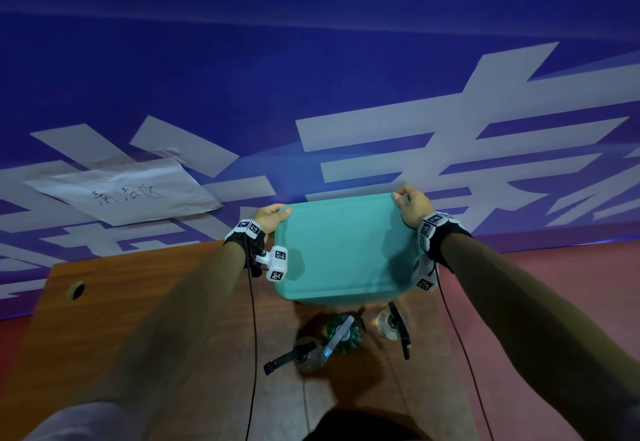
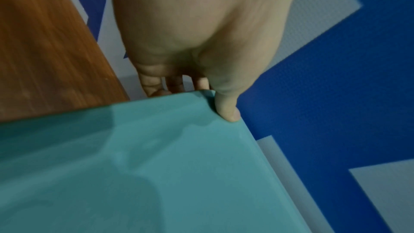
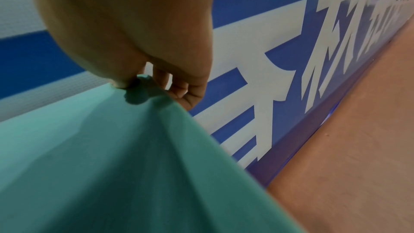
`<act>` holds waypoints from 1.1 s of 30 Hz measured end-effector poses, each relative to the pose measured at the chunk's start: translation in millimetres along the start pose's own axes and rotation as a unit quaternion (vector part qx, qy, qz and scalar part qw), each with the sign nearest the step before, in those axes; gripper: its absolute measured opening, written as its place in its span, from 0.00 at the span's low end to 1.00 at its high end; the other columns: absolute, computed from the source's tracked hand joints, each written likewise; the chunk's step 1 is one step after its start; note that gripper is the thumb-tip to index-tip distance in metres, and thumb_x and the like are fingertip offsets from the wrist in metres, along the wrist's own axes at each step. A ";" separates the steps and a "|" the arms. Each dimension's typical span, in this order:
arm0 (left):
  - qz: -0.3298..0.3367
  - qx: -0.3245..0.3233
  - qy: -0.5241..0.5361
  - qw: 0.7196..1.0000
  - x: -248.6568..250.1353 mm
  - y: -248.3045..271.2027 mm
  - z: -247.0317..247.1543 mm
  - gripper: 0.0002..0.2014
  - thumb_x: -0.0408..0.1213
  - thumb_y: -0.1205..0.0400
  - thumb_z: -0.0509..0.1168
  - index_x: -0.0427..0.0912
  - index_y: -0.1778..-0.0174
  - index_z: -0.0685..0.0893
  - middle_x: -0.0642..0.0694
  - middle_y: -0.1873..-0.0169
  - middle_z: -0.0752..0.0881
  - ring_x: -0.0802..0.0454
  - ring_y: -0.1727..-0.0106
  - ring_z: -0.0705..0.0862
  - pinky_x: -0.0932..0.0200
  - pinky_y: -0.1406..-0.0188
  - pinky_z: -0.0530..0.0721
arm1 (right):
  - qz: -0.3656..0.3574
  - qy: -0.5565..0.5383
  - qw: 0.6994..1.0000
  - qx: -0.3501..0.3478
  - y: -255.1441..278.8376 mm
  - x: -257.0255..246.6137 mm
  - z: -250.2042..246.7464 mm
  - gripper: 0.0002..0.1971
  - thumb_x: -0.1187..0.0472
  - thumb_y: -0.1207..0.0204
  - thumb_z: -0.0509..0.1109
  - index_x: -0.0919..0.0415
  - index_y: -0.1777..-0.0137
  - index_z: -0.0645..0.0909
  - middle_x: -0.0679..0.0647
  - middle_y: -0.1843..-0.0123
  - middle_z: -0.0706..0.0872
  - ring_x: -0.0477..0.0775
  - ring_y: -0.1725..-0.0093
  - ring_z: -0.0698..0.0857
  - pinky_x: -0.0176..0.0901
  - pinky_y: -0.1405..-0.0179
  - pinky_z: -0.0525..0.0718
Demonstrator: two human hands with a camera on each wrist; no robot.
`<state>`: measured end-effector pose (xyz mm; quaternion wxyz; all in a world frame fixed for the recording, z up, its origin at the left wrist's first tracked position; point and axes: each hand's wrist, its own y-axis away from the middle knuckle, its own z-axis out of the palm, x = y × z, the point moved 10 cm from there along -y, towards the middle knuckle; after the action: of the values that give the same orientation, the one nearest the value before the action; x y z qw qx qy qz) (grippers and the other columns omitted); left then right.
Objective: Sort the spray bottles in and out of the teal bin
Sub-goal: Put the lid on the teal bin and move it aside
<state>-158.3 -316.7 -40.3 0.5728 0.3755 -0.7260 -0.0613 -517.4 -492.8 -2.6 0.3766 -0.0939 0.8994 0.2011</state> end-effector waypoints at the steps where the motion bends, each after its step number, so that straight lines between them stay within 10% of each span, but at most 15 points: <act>1: -0.009 0.001 0.006 1.000 -1.1 0.6 -0.3 0.12 0.41 0.17 0.73 0.41 0.40 0.88 0.39 0.43 0.90 0.40 0.38 0.88 0.44 0.31 0.83 | 0.005 0.004 1.000 0.001 -0.5 0.4 -0.1 0.10 0.52 0.12 0.63 0.58 0.49 0.73 0.62 0.46 0.84 0.61 0.48 0.81 0.44 0.51 0.71; 9: 0.025 0.001 -0.134 0.991 10.5 -3.3 -3.9 0.08 0.43 0.18 0.72 0.44 0.46 0.87 0.40 0.46 0.91 0.40 0.43 0.89 0.47 0.38 0.86 | 0.072 -0.013 0.997 -0.020 1.9 7.0 5.7 0.28 0.47 0.12 0.62 0.65 0.20 0.72 0.66 0.22 0.76 0.69 0.23 0.74 0.56 0.24 0.71; 13: 0.032 -0.036 -0.258 0.965 -1.4 6.7 11.8 0.49 0.68 0.36 0.75 0.42 0.24 0.72 0.44 0.32 0.82 0.43 0.34 0.82 0.43 0.31 0.81 | 0.064 0.008 0.997 -0.041 -1.1 8.0 10.5 0.28 0.45 0.12 0.59 0.67 0.24 0.76 0.68 0.26 0.79 0.69 0.26 0.78 0.57 0.27 0.74; 17: 0.025 -0.046 -0.249 0.967 -22.1 17.5 21.4 0.69 0.79 0.43 0.69 0.49 0.14 0.43 0.42 0.21 0.73 0.40 0.24 0.75 0.39 0.25 0.75 | 0.075 0.027 0.995 -0.055 3.5 6.8 14.8 0.29 0.46 0.10 0.53 0.69 0.21 0.71 0.71 0.23 0.76 0.70 0.24 0.75 0.56 0.26 0.71; 28: 0.043 -0.025 -0.201 0.978 -8.1 44.9 27.6 0.56 0.57 0.20 0.71 0.45 0.13 0.35 0.39 0.13 0.57 0.38 0.15 0.62 0.41 0.18 0.65 | 0.043 0.162 0.986 -0.017 41.3 16.7 13.2 0.30 0.39 0.11 0.46 0.66 0.25 0.59 0.76 0.43 0.86 0.74 0.43 0.85 0.61 0.49 0.76; 33: 0.046 -0.031 -0.256 0.965 -4.5 65.4 29.9 0.57 0.54 0.17 0.69 0.42 0.16 0.25 0.36 0.12 0.44 0.37 0.13 0.55 0.42 0.17 0.59 | 0.058 0.202 0.978 -0.004 51.8 9.5 11.6 0.32 0.37 0.13 0.45 0.61 0.20 0.54 0.74 0.37 0.84 0.73 0.42 0.86 0.64 0.43 0.80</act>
<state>-215.4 -277.6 -19.9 0.3814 0.2953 -0.8628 -0.1517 -533.2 -441.3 -1.7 0.1747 -0.0818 0.9601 0.2025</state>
